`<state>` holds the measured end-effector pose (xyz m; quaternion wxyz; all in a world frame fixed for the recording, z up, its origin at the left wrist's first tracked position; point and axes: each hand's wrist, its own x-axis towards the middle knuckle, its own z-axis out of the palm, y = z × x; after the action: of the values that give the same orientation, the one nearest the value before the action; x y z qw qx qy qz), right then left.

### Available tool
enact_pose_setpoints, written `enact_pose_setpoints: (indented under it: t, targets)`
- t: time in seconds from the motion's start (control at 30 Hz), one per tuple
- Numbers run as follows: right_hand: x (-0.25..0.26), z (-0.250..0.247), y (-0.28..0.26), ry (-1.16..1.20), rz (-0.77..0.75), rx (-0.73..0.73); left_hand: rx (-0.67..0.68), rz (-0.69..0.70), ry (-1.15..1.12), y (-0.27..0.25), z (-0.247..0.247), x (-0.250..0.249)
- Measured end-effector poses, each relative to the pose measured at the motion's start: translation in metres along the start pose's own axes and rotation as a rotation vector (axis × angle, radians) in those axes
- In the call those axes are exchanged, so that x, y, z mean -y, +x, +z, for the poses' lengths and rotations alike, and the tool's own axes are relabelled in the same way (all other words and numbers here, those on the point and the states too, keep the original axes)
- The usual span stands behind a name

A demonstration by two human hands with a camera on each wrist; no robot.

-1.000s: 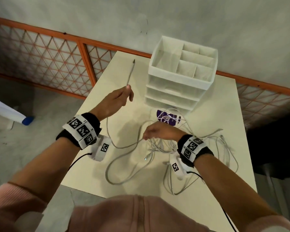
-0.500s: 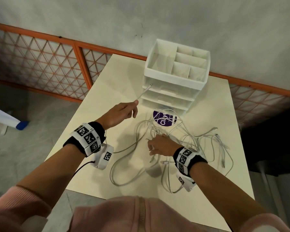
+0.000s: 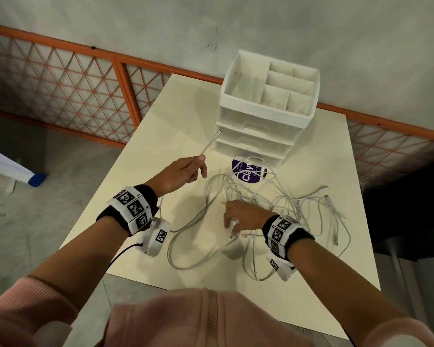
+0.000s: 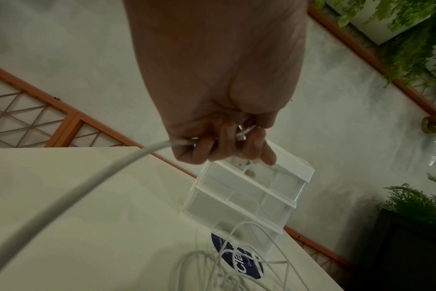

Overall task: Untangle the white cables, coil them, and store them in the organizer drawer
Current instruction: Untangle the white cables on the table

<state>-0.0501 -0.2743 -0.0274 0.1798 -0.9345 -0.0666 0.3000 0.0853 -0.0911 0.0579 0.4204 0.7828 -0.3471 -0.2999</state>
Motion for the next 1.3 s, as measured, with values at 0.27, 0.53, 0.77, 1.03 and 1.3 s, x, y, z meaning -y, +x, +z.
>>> enact_pose_setpoints:
  t: [0.27,0.53,0.77,1.03,1.3]
  targets:
    - [0.0,0.011,0.001,0.032,0.006,-0.163,0.007,0.016,-0.032,-0.001,0.002,0.008]
    - [0.007,-0.091,-0.033,0.682,0.026,-0.678,0.005,0.014,-0.189,0.014,0.014,-0.001]
    - [0.023,-0.178,-0.083,0.876,-0.163,-0.877,0.052,0.165,-0.29,0.046,0.03,-0.061]
    - [0.029,-0.18,-0.086,0.874,-0.227,-0.937,0.105,0.256,-0.302,0.042,0.04,-0.062]
    - [0.032,-0.157,-0.077,1.021,-0.183,-0.809,0.049,0.305,-0.409,0.041,0.041,-0.074]
